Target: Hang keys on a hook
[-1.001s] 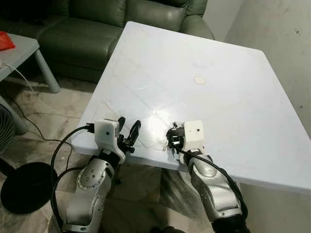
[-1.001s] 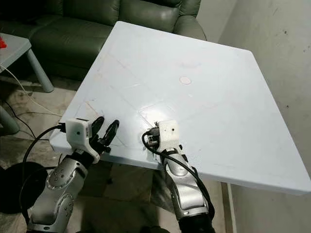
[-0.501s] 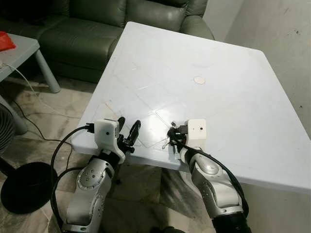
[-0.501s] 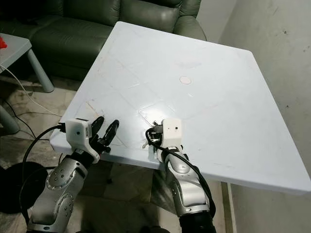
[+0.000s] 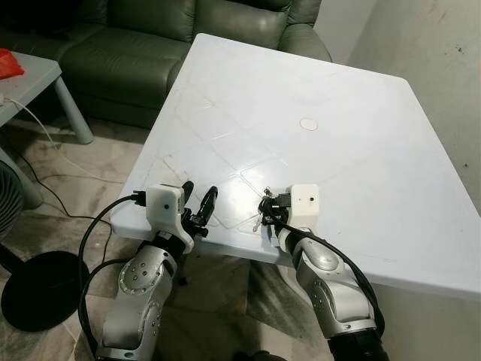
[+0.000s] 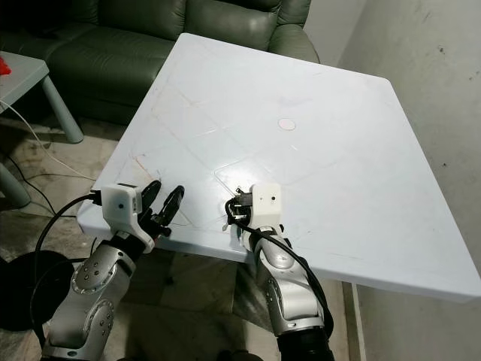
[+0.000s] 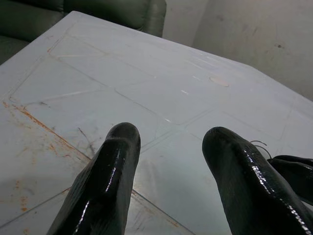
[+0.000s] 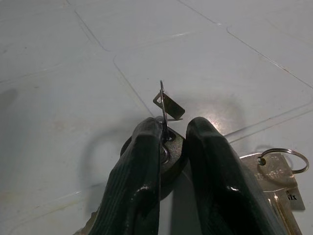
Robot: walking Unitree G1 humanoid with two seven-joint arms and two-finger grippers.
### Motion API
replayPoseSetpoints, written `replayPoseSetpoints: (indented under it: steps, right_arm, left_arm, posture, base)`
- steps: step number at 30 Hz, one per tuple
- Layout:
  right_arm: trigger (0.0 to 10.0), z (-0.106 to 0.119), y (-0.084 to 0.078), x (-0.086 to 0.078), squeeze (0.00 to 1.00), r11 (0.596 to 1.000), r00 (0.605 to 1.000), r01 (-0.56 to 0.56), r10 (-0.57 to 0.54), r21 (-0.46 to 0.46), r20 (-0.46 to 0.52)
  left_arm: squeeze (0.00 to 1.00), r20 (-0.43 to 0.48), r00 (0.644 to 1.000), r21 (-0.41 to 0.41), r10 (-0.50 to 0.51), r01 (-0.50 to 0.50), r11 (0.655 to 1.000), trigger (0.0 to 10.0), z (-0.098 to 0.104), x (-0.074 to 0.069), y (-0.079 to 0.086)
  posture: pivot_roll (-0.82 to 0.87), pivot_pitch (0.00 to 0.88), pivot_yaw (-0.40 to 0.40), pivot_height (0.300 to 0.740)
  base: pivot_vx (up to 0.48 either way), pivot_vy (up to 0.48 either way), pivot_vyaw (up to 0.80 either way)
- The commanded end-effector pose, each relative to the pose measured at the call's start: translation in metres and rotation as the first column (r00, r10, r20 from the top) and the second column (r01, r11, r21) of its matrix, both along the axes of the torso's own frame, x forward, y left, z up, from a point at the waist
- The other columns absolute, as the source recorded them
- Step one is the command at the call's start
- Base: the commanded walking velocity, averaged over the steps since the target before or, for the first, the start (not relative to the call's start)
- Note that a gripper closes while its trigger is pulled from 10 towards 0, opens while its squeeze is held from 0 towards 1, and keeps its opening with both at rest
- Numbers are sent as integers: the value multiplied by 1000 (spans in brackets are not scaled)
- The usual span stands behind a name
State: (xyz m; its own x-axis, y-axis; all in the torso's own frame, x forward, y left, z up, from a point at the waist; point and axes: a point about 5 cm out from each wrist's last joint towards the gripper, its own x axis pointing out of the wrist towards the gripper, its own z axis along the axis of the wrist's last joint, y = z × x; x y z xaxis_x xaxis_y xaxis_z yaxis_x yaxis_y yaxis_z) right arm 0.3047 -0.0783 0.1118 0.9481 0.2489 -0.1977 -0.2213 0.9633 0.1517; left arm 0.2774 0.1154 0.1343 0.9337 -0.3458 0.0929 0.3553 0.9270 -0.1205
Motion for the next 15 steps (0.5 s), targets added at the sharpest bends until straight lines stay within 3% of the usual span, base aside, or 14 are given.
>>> replayPoseSetpoints:
  steps: [1, 15]
  right_arm:
    - [10000, 3, 5, -2, 0, 999, 1000, -5, 5, 35, 14]
    - [10000, 6, 9, 0, 0, 999, 1000, -5, 4, 46, 12]
  left_arm:
    - [0, -10, 1000, -6, -5, 5, 1000, 10000, 0, 0, -2]
    - [0, -10, 1000, -10, -4, 4, 1000, 10000, 0, 0, -3]
  posture:
    - [-30, 157, -147, 724]
    - [-31, 158, -148, 724]
  base:
    - [0, 0, 0]
    - [0, 0, 0]
